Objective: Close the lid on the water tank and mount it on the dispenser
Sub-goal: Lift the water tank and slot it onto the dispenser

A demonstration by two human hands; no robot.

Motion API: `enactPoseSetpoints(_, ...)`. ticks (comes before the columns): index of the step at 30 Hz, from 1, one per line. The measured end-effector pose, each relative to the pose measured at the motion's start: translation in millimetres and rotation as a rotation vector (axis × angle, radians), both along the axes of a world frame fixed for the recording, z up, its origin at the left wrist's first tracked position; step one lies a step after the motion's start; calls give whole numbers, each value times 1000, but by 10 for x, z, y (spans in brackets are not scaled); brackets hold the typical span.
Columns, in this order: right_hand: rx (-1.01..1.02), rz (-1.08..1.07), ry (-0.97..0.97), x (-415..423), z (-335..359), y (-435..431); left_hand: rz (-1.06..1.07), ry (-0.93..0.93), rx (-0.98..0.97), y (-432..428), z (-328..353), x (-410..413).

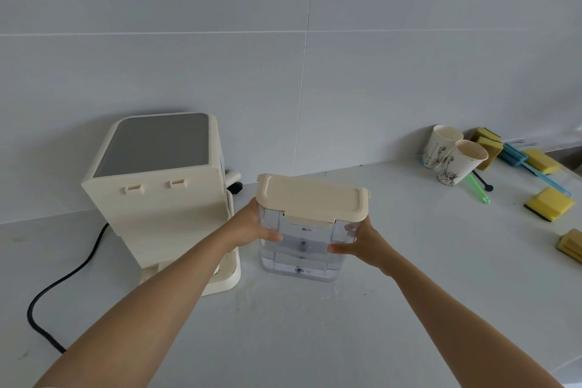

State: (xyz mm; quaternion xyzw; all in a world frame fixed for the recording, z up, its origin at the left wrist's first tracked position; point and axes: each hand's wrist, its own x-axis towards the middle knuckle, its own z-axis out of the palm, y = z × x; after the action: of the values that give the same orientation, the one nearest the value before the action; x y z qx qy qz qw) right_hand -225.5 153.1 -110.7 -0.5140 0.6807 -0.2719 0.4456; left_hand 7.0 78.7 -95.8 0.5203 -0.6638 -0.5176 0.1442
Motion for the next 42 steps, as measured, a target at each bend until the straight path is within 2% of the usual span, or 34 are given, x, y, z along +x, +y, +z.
enactPoseSetpoints(3,16,-7,-57,-1,23,-12,-9,43,33,18,26,19)
enactPoseSetpoints(6,21,-6,-78,22,54,9,-4,10,8,55,43,52)
enactPoseSetpoints(14,-15,7,0,115,355,59,50,70,-62,239,209,177)
enactPoseSetpoints(26,-88,261,72,776,1107,-144,223,98,-97,411,783,901)
enactPoseSetpoints(32,-108,338,74,1184,1227,-327,339,108,-146,482,964,1299)
enactPoseSetpoints(42,-117,426,-14,1721,1233,-516,343,103,-110,502,1179,1820)
